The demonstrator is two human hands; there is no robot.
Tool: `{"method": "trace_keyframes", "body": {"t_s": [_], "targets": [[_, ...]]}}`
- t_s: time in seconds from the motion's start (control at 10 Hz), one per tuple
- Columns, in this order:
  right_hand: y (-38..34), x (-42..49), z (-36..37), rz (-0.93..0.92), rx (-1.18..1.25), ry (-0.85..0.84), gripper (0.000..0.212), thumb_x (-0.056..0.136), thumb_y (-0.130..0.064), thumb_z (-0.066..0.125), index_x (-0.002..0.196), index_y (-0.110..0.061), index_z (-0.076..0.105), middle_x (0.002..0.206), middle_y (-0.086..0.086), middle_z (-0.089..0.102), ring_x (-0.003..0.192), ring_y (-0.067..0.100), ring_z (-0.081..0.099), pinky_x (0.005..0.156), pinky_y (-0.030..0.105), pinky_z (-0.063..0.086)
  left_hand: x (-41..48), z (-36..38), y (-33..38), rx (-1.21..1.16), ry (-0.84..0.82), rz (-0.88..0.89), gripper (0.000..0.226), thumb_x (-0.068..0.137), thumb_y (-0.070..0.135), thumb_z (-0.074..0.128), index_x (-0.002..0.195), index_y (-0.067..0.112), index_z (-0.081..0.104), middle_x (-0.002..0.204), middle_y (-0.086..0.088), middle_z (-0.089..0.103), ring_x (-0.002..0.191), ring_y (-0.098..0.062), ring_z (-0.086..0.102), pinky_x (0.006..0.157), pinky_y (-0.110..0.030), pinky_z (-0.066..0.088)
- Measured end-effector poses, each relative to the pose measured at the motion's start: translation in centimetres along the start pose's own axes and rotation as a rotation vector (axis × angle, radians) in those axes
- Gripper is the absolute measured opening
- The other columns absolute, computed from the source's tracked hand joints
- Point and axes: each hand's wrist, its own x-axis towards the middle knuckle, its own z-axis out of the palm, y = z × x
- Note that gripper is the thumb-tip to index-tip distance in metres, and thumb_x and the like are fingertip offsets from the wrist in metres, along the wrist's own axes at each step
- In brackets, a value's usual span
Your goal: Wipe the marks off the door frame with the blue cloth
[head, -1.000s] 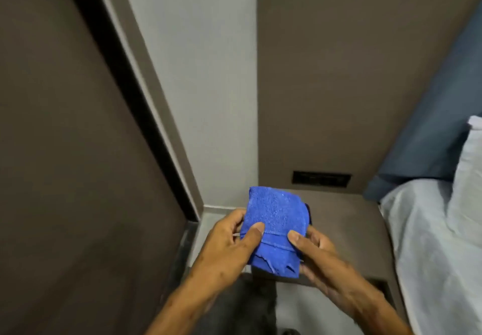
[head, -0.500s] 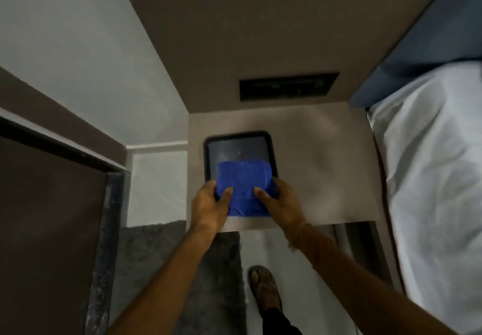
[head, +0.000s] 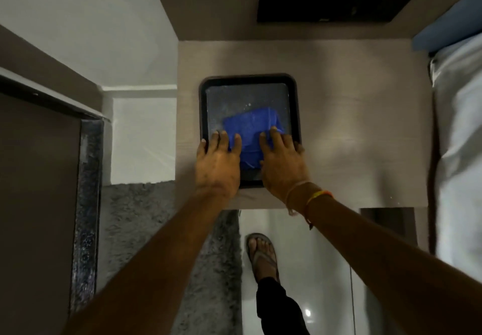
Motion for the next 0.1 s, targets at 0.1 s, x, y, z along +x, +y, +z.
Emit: {"method": "trace_keyframes", "body": {"t_s": [0.1], "targets": [[-1.16, -1.26, -2.22, 0.028, -0.114, -0.130, 0.076, 0.092, -0.044, 0.044, 0.147, -0.013, 0.001, 0.158, 0.018, 0.001, 0.143, 0.036, 0.007, 0.116, 0.057, 0.004, -1.86, -2.61, -0.34, -0.127, -0.045, -0.070, 0.076, 0.089, 0.028, 0.053, 0.149, 0.019, 0.007, 0.159, -0.016, 0.003, 0.146, -0.032, 0.000, 0.119, -0.046, 0.008]]}}
